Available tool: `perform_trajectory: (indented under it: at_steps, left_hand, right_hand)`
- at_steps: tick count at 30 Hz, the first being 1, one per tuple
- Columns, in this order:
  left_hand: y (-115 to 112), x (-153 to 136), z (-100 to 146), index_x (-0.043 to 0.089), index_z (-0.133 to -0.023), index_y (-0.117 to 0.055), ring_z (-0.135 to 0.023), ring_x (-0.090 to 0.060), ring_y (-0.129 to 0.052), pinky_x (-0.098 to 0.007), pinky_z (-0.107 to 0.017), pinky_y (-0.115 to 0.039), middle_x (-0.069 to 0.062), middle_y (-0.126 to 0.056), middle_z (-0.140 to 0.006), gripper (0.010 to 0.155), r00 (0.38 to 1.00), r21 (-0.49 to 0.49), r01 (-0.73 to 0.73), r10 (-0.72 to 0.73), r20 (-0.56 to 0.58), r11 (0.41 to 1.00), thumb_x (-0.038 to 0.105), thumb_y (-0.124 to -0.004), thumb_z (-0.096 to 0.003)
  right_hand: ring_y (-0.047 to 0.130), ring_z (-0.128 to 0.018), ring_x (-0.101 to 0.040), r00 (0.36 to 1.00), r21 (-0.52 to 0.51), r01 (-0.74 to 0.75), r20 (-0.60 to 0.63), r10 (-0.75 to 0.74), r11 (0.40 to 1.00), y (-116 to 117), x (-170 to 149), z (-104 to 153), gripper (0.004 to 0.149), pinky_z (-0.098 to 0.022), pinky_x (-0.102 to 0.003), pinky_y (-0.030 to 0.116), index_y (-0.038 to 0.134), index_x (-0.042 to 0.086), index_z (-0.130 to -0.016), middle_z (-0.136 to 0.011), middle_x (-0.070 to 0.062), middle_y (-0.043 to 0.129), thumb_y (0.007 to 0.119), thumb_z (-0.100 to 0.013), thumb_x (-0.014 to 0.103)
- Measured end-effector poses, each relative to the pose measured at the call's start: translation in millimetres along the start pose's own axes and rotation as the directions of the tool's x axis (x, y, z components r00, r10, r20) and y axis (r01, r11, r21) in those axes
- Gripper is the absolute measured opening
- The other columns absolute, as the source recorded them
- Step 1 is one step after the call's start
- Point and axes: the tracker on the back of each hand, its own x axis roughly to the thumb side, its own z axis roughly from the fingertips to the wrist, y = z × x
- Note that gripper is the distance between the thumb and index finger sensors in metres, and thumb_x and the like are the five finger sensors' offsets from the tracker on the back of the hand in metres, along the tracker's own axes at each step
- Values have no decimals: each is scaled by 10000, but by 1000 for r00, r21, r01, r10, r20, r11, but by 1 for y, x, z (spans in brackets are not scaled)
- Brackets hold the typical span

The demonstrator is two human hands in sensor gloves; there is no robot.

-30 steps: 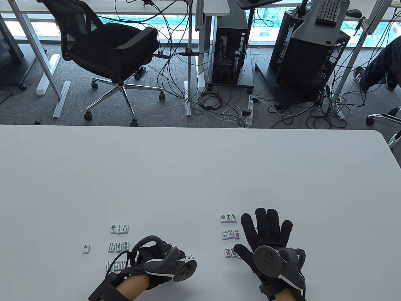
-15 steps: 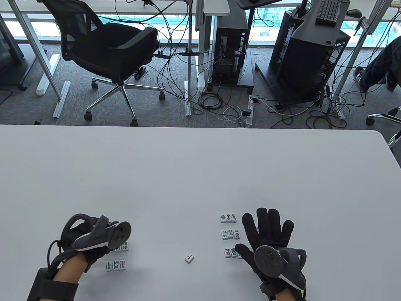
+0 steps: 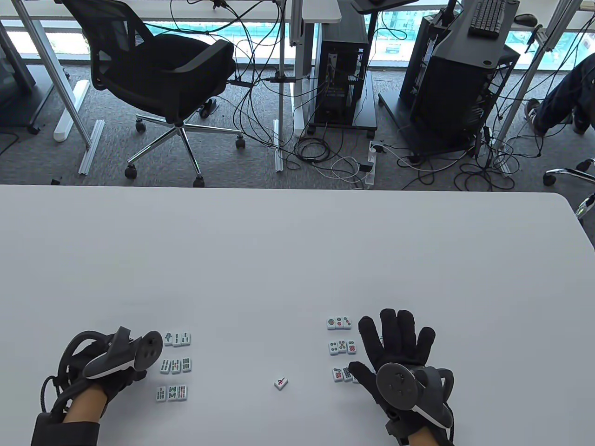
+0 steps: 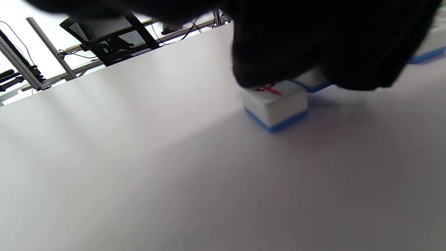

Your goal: Mahjong suit sorting

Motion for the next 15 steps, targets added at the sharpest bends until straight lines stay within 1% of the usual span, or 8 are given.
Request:
perform_trajectory:
  at_steps: [5,8,11,13,15]
  left_hand:
    - [-4,1,2,205,-759,-863,-67,-73,-909,-344,-200,-852,172,-982,-279,615,999,-14,36,-36,-6,999,546,-890,-247]
    - [-1,0,4,231,-806,-839,-98,-79,-922,-351,-235,-850,153,-990,-322,677,999,-45,44,-45,-19,998,588,-878,-232]
    - [14,0,6,245,-811,-843,-124,-88,-933,-360,-245,-851,146,-999,-345,666,999,-30,17,-18,-40,999,583,-879,-239]
    - [33,8,7,241,-815,-840,-132,-92,-938,-363,-251,-850,141,-1002,-357,652,1000,36,3,-2,-27,999,568,-877,-253]
    - [46,20,9,238,-820,-836,-137,-91,-941,-364,-243,-854,140,-1003,-364,641,1000,95,-5,4,5,995,560,-870,-267]
  right_hand:
    - [40,-1028,-426,1000,0,1,0,-1,1000,0,0,0,802,-680,-733,124,190,356,-1081,-1162,-116,104,593,-444,629]
    - [39,-1028,-427,1000,0,3,0,-3,1000,1,0,0,801,-680,-733,124,189,358,-1081,-1162,-115,103,593,-444,629]
    - [39,-1029,-426,1000,-1,5,0,-5,1000,1,-1,0,801,-680,-733,123,188,358,-1081,-1162,-115,102,593,-445,629]
    - [37,-1028,-426,1000,-3,8,-1,-8,1000,1,-1,0,801,-681,-733,121,188,359,-1080,-1162,-113,102,593,-444,628]
    - [37,-1028,-426,1000,-4,12,-1,-12,1000,1,-1,-1,801,-681,-733,120,188,359,-1081,-1162,-113,100,594,-445,628]
